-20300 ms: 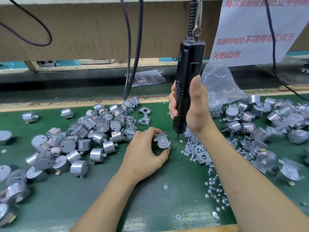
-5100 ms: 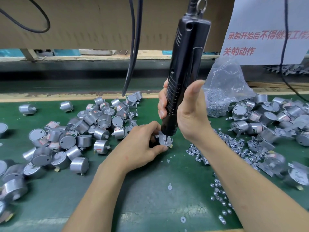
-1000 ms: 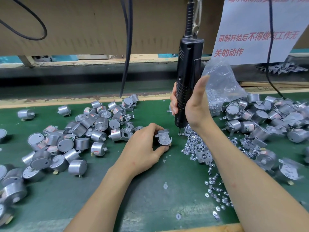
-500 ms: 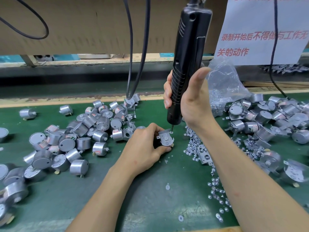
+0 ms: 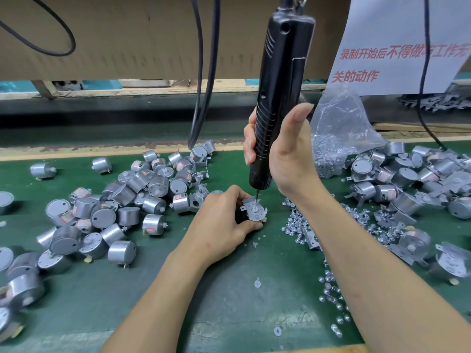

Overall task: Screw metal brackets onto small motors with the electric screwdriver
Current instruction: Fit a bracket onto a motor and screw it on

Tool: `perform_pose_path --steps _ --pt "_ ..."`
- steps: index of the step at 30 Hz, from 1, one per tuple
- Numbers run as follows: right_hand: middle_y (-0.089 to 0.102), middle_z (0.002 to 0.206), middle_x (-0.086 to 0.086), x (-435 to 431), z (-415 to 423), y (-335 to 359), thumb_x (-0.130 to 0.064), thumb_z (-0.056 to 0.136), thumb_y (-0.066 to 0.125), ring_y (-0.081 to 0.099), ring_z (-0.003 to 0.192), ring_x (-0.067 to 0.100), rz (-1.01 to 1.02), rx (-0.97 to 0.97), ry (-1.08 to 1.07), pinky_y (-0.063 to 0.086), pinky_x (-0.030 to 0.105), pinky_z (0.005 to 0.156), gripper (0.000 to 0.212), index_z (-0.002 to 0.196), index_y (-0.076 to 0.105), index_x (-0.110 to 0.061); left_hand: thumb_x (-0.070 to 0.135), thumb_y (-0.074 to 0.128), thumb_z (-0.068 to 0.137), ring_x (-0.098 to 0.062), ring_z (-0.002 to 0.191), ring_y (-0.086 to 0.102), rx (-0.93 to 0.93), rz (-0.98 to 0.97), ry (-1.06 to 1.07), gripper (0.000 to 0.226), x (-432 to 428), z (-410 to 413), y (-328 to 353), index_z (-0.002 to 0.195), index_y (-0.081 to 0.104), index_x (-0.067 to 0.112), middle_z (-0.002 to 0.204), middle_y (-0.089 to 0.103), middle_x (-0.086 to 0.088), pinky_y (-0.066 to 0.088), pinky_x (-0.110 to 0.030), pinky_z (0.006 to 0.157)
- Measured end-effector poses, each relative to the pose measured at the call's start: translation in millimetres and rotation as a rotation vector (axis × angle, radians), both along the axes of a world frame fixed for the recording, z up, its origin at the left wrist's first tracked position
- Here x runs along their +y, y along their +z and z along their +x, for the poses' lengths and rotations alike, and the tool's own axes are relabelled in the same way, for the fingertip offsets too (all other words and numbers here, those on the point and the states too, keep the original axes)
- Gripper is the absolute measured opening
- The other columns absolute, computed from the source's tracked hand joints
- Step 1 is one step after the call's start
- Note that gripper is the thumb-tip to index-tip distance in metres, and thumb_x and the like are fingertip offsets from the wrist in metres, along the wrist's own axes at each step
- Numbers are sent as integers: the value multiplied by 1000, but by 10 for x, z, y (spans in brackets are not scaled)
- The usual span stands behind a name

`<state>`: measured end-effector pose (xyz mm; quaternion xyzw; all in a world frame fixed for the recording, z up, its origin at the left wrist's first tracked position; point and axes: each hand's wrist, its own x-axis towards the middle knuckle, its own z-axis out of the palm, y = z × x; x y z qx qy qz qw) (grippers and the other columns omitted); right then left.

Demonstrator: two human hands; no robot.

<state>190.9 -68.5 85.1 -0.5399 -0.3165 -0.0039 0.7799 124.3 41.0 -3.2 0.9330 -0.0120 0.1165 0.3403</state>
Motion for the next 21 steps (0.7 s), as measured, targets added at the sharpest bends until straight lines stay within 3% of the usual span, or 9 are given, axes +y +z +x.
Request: perform_pose_path --steps 15,21 --pt "54 58 -2 35 9 -47 -96 60 44 48 45 20 -19 16 16 44 30 48 88 80 55 -11 44 81 76 -6 64 48 3 13 -5 40 -3 -5 -3 103 57 25 68 55 13 32 -25 56" --pt "54 59 -1 31 30 -69 -96 60 43 49 46 18 -25 24 13 45 30 49 88 80 55 -11 45 80 75 -6 73 48 -10 28 -12 41 5 -1 -18 104 57 27 79 55 18 32 -18 60"
